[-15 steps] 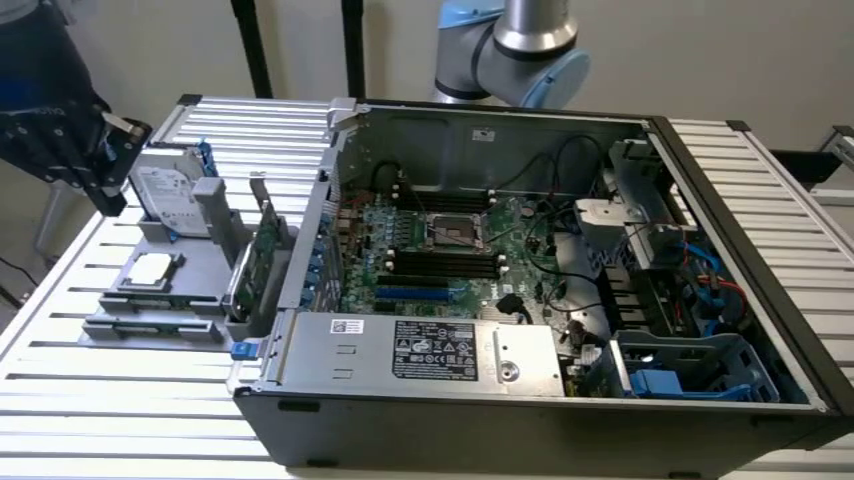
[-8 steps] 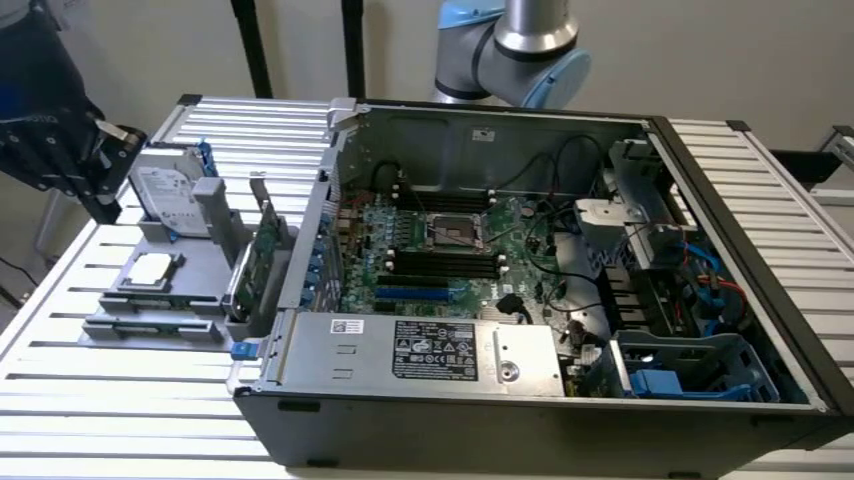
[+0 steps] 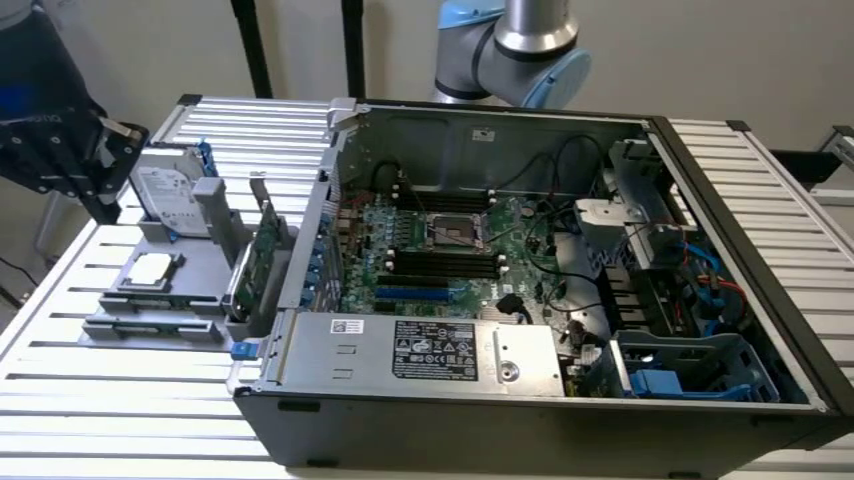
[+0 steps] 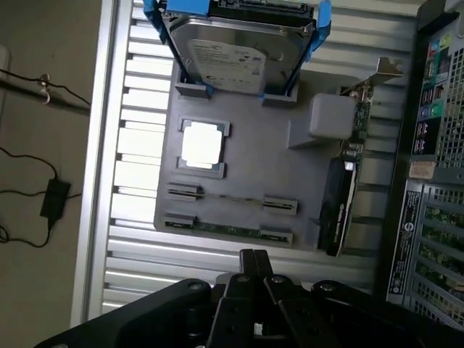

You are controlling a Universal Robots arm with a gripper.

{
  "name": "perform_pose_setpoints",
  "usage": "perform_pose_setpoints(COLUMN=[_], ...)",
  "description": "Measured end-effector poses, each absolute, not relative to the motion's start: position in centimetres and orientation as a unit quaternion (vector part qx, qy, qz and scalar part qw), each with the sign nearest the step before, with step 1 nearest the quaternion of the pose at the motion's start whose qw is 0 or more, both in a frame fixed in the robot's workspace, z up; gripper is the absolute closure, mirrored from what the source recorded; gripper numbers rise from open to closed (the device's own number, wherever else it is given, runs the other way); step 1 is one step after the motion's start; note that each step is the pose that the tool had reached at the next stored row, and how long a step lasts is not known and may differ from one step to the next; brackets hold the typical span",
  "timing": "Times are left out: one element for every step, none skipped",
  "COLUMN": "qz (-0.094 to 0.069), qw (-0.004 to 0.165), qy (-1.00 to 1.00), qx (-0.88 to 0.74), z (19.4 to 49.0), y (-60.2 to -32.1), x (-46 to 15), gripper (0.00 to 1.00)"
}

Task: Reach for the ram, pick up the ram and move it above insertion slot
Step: 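Reach for the ram, then pick up the ram and move it above insertion slot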

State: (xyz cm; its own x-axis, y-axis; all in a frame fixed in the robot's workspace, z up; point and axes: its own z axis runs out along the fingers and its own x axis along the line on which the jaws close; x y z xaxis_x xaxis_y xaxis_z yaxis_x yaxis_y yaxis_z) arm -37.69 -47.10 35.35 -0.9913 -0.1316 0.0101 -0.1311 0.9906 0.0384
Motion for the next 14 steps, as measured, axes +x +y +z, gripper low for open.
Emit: perform_pose_setpoints(qz=[-0.019, -0.019, -0.019, -0.019, -0.019, -0.018, -0.018, -0.018, -0.018, -0.018, -0.018, -0.018, -0.018, -0.018], qw=[0.006, 0.007, 0.007, 0.007, 0.007, 0.007, 0.007, 0.008, 0.008, 0.008, 0.008, 0.008, 0.008, 0.009], qy=[-0.997, -0.996, -0.995, -0.995, -0.994, -0.993, -0.991, -0.990, -0.989, -0.988, -0.986, -0.985, -0.983, -0.981], qx=[0.075, 0.084, 0.093, 0.102, 0.111, 0.120, 0.129, 0.138, 0.147, 0.156, 0.165, 0.174, 0.183, 0.192], z=[35.34, 35.33, 35.32, 35.31, 35.30, 35.29, 35.28, 35.26, 35.25, 35.24, 35.23, 35.22, 35.20, 35.19], y=[-47.10, -47.10, -47.10, -47.10, -47.10, -47.10, -47.10, -47.10, -47.10, -47.10, -47.10, -47.10, -47.10, -47.10], x=[-37.69, -37.69, -37.69, -37.69, -37.69, -37.69, -37.69, -37.69, -37.69, -37.69, -37.69, -37.69, -37.69, -37.69], gripper=[0.89, 0.89, 0.89, 0.89, 0.89, 0.89, 0.89, 0.89, 0.89, 0.89, 0.89, 0.89, 0.89, 0.89])
